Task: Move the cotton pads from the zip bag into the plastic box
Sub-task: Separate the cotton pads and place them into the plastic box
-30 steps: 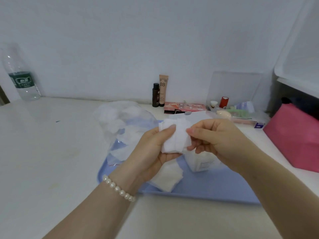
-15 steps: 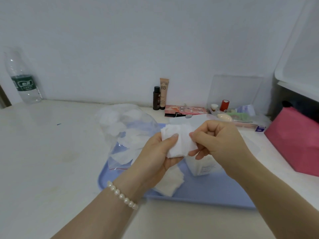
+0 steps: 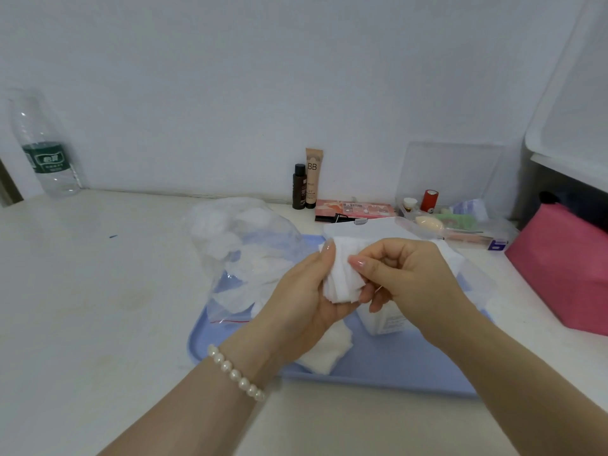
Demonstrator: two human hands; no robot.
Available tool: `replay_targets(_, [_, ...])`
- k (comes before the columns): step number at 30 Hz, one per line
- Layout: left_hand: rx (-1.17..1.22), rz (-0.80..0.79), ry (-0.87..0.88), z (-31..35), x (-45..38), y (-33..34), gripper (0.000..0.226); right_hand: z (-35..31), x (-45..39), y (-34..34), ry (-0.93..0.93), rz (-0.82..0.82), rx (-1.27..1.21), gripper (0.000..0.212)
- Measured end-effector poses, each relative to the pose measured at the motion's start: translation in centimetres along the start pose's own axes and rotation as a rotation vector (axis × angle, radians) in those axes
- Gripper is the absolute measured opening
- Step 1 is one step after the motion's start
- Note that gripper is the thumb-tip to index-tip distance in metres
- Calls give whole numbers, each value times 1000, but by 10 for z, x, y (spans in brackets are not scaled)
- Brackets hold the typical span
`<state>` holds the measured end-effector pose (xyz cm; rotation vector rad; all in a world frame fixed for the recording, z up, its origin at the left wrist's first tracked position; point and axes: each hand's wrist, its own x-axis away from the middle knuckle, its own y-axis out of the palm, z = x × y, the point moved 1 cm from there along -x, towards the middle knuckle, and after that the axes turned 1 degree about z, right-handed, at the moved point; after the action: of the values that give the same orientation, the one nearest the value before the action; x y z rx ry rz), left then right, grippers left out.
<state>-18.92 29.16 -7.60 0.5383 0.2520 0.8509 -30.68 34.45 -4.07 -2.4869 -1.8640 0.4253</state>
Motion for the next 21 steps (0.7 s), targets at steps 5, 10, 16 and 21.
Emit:
replay_targets(5, [-175,-197,91,-3,1,0,23,1,1,1,-26,47,18,17])
replay_targets(10, [-54,-236,42,2,1,-2,34,0,1,-1,-6,83,-31,19])
replay_targets(16, [143,-171,-34,5,0,-1,40,0,0,-1,19,80,-102,15])
replay_targets(21, [-109,-148,44,0,3,3,26,1,2,-1,-21,83,-52,15])
